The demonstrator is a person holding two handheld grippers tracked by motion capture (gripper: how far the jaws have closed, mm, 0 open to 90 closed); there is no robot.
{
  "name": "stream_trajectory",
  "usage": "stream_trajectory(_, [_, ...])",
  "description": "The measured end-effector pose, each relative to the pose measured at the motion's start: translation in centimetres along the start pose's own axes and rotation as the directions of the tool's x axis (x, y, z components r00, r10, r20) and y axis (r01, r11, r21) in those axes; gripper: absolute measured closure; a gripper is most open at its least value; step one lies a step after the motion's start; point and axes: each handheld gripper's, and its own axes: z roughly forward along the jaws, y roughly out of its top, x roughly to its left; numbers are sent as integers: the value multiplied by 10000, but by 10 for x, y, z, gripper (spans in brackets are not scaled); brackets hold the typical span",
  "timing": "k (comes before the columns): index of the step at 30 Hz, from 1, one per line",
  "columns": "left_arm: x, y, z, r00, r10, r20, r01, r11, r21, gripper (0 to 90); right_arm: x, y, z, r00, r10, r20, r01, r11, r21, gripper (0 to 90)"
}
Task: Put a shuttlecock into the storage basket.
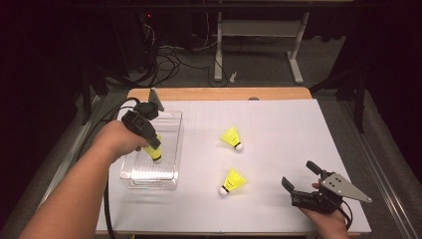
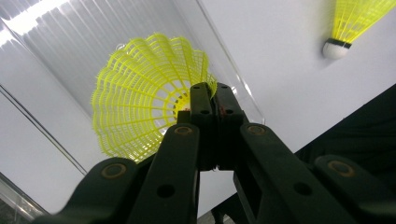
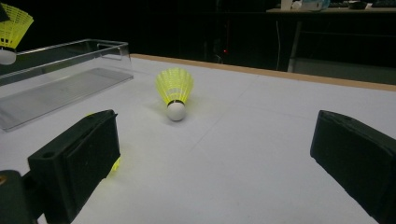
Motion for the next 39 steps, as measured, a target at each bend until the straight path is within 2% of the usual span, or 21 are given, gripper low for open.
stream_trajectory(8, [4,10,8,9991,-384,-173,384,9993,-23,890,-1,0,-1,10000,-4,26,4,10000,-32,19])
stream_trajectory(13, [7,17,15,9993,-372,-27,371,9991,-202,891,-1,1,-1,10000,-10,33,10,10000,-41,19])
stream_trajectory(19, [7,25,31,9994,-316,-172,316,9995,12,891,-2,0,0,10000,-1,28,1,10000,-34,20])
stream_trajectory(25, [10,33,38,9985,-536,-112,534,9985,-140,891,-1,0,-1,10000,-1,29,1,10000,-52,19])
stream_trajectory(29, [13,38,46,9983,-550,-210,553,9984,113,892,-2,0,-1,10000,7,18,-6,10000,-43,19])
stream_trajectory(35, [15,46,53,9969,-767,-158,769,9969,133,892,-3,0,-1,10000,29,19,-29,10000,-56,20])
stream_trajectory(37, [14,48,57,9973,-728,-77,730,9972,180,892,-3,-1,0,10000,84,23,-83,10000,-14,19])
stream_trajectory(39, [14,50,60,9972,-731,-170,734,9972,170,892,-2,0,-1,10000,60,7,-60,10000,-18,19])
